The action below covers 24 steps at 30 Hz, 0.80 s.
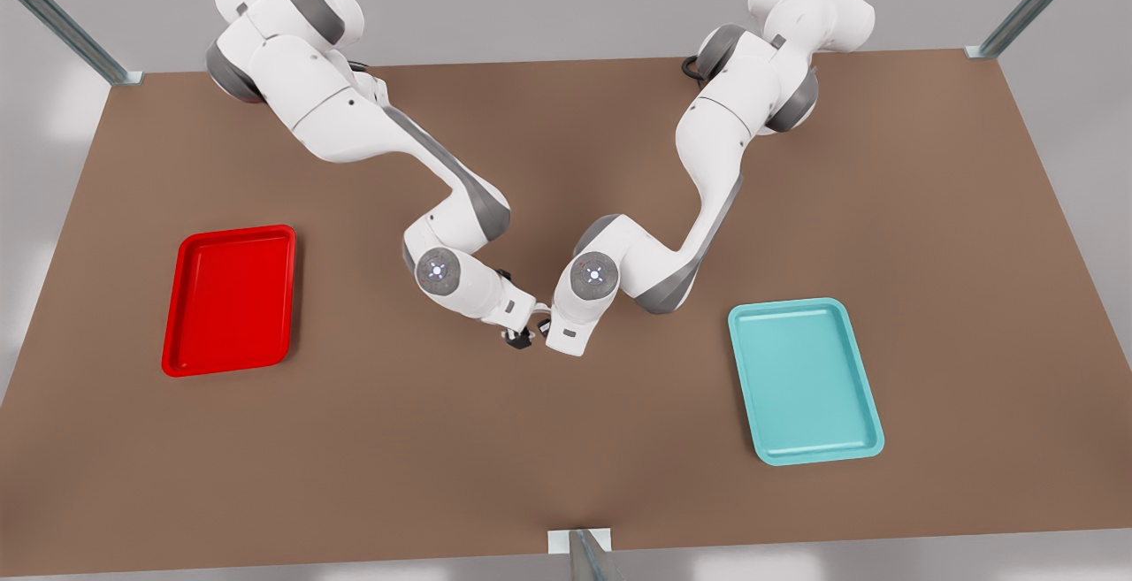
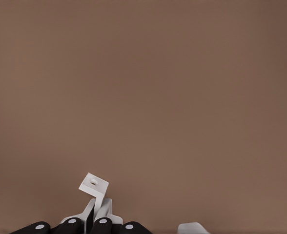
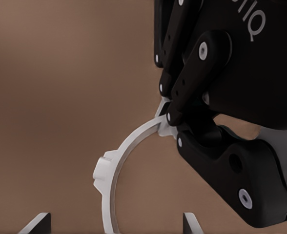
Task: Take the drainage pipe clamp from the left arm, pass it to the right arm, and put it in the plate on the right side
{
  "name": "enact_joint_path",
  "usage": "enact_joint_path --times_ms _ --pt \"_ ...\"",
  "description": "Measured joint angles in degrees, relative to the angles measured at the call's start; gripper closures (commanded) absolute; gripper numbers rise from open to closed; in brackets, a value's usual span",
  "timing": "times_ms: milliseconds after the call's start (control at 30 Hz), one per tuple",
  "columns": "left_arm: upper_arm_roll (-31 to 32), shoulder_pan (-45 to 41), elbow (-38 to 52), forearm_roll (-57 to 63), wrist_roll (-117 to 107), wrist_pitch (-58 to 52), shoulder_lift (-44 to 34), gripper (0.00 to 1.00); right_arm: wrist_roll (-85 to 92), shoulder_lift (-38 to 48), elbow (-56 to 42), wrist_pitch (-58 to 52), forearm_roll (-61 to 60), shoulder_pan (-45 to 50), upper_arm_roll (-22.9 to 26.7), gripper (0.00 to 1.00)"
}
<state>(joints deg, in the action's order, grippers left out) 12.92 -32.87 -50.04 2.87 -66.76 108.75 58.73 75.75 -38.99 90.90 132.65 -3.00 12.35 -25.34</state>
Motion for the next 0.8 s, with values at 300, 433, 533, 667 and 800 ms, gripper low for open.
enact_joint_path --times_ms 300,433,533,667,800 --pt "0.0 0.0 0.09 -0.01 -0.51 0.05 0.09 0.79 -0.4 -1.79 0.0 2.2 3.39 0.19 0.23 0.04" --pt "-0.01 0.04 0.09 -0.17 -0.66 0.03 0.1 0.79 -0.81 -1.98 -0.07 2.69 3.86 0.82 0.22 0.17" --pt "0.0 0.08 0.09 -0.23 -0.76 0.01 0.09 0.79 -1.07 -2.22 -0.08 2.99 3.98 0.99 0.23 0.6" --pt "-0.02 0.1 0.13 -0.3 -0.86 0.0 0.09 0.79 -1.27 -2.43 -0.15 3.07 3.99 0.83 0.21 0.79" --pt "-0.01 0.18 0.18 -0.4 -0.92 0.08 0.04 0.09 -1.41 -2.4 -0.3 3.04 3.96 0.66 0.14 0.79"
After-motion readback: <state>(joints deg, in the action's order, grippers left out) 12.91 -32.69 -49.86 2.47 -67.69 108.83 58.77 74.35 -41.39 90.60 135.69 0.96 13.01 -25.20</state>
